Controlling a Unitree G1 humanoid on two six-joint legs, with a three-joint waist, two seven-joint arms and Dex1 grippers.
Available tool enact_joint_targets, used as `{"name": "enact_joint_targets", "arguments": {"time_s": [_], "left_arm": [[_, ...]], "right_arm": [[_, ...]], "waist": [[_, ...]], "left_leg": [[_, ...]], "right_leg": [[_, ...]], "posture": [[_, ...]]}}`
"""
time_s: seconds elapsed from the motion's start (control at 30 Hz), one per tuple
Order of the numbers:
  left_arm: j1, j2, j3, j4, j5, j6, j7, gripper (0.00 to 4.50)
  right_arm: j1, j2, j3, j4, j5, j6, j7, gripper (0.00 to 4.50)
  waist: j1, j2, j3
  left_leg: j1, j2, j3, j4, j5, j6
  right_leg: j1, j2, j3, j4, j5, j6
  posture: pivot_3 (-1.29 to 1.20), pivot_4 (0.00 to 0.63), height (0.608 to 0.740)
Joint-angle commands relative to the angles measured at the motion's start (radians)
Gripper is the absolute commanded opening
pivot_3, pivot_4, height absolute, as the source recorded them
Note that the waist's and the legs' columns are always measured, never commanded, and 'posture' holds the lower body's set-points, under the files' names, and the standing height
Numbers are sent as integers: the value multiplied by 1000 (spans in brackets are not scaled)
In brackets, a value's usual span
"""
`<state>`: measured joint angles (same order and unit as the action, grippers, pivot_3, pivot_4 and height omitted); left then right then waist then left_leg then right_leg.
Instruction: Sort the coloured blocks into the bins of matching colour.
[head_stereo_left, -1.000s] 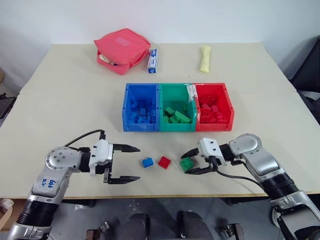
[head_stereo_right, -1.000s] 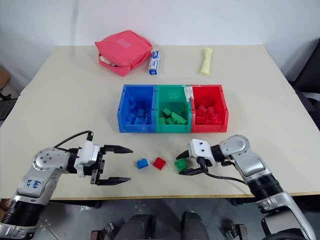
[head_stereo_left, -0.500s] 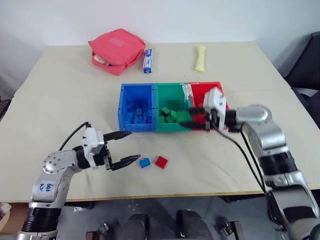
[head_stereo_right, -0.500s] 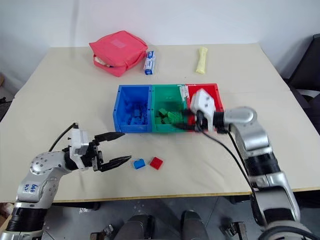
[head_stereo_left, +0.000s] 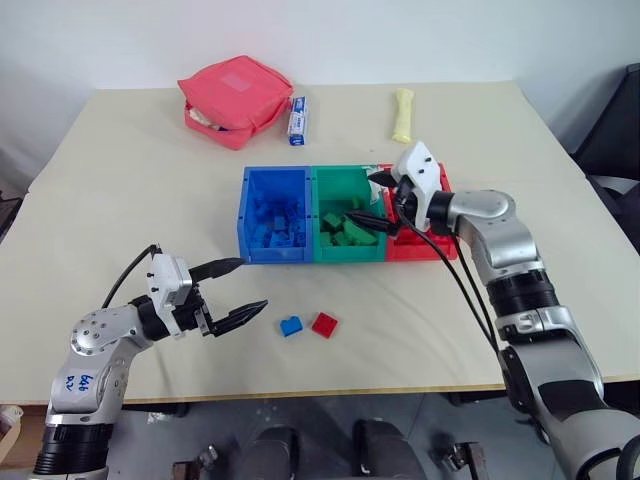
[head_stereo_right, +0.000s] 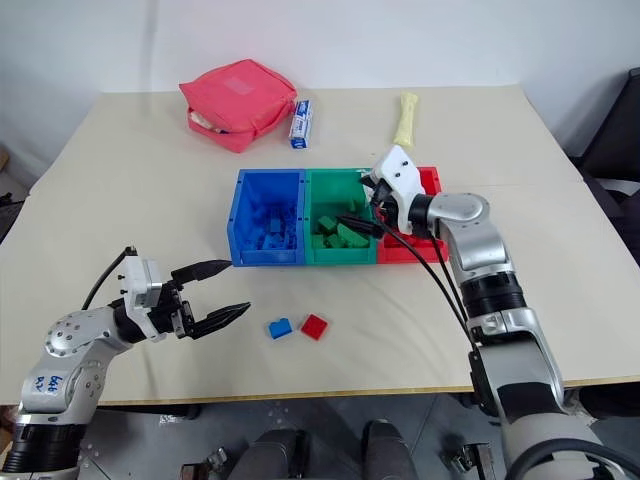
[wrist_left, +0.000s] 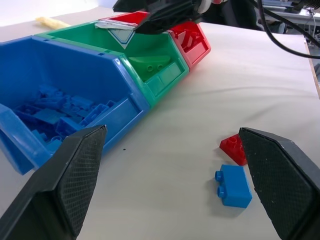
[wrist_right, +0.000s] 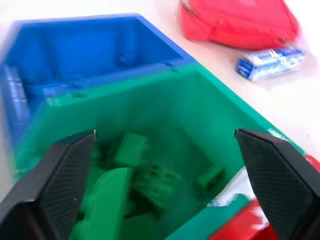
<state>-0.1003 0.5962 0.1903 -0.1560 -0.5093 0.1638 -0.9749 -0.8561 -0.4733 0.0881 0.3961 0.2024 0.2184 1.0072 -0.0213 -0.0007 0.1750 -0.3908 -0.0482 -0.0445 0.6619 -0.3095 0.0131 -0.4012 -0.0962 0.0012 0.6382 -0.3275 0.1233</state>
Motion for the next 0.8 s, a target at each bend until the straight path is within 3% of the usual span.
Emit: {"name": "enact_joint_targets", "arguments": {"time_s": [0.03,0.2,0.4,0.47,0.57,0.8], "left_arm": [[-5,31,23,-3,-22,13,-23,4500],[-45,163,43,175,30,-46,-162,4500],[-116,240,-8,253,72,-117,-288,4500],[-132,238,-31,211,59,-94,-305,4500],[-206,237,-164,88,49,32,-356,4500],[-398,130,-412,80,269,11,-306,4500]], "right_arm": [[104,-79,-77,-172,131,-33,167,4451],[386,-226,-150,-363,237,-54,342,4451],[607,-268,-243,-471,286,-74,321,4451],[646,-269,-271,-498,301,-66,302,4451],[754,-278,-320,-620,322,-53,264,4451],[944,-315,-388,-759,357,-20,237,4451]], "waist": [[6,0,0],[14,0,0],[17,1,1],[18,1,1],[30,1,1],[44,1,1]], "left_leg": [[0,0,0,0,0,0],[0,0,0,0,-1,1],[3,2,2,-1,-1,0],[3,2,1,-1,-1,0],[2,2,0,-1,-1,0],[2,1,1,1,-1,1]], "right_leg": [[0,0,0,-1,0,0],[1,0,0,-3,0,0],[5,1,1,-10,0,0],[6,1,1,-10,0,0],[6,0,0,-10,0,0],[7,1,1,-11,0,0]], "posture": [[0,150,740],[0,150,740],[0,150,740],[0,150,740],[0,150,740],[0,150,740]]}}
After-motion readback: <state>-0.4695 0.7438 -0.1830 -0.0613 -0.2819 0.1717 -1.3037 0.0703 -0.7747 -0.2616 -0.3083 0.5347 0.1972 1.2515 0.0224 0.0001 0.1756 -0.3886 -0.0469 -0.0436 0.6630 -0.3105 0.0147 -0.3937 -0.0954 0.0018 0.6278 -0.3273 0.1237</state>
